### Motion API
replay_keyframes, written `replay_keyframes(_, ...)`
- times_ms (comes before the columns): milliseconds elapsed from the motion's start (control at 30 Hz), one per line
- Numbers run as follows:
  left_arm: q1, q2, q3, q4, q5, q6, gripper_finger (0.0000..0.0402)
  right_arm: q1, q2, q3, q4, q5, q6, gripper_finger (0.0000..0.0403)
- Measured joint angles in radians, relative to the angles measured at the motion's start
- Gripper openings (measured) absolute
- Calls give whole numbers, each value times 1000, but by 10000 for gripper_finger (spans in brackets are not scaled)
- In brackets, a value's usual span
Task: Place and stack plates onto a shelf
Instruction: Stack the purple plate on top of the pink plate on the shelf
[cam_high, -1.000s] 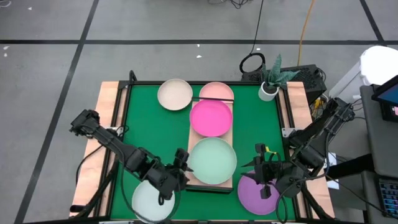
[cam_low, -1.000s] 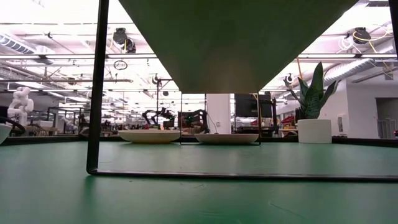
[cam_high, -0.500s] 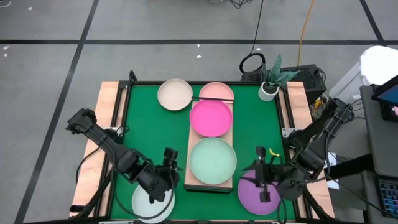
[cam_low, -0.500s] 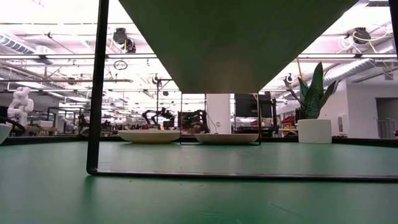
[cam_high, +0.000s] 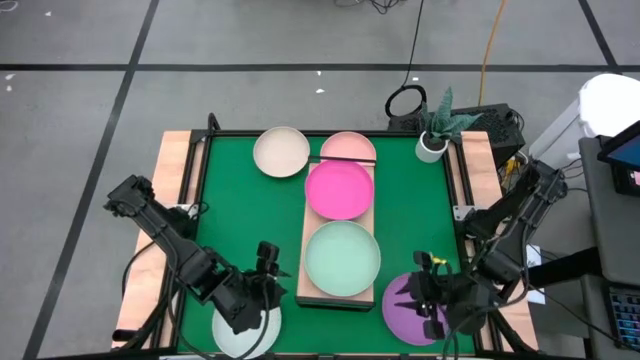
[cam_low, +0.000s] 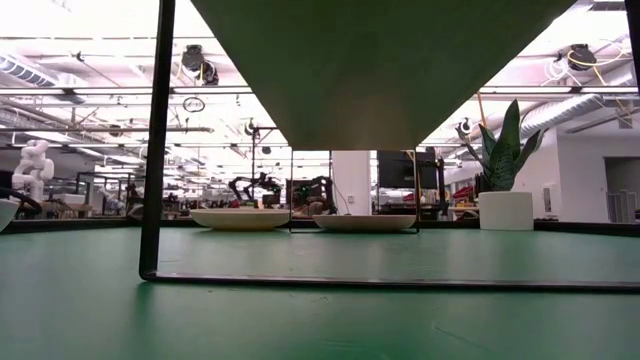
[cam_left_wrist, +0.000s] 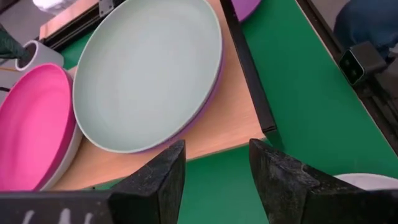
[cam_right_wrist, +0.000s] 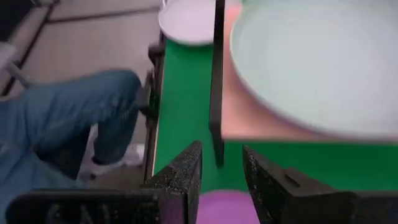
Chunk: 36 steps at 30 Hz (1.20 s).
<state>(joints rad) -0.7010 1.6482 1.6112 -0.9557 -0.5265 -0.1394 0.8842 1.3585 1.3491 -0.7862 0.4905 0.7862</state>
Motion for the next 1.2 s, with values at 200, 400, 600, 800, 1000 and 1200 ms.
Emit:
replay_keyframes(200, -14, 0, 0, -23, -23, -35, 181, 51, 53, 0, -81, -107, 163, 100)
replay_keyframes(400, -17, 0, 0, -25, -26, -52, 181, 82, 113, 0, -97, -212, 270, 100)
replay_keyframes(600, -17, 0, 0, -25, -26, -65, 181, 105, 181, 0, -95, -339, 362, 100)
replay_keyframes(800, -17, 0, 0, -24, -26, -77, 181, 141, 231, 0, -94, -360, 350, 100)
replay_keyframes(1000, -17, 0, 0, -24, -26, -84, 181, 162, 292, 0, -82, -363, 347, 100)
replay_keyframes(1200, -17, 1, 0, -24, -26, -88, 181, 166, 353, 0, -25, -364, 345, 101)
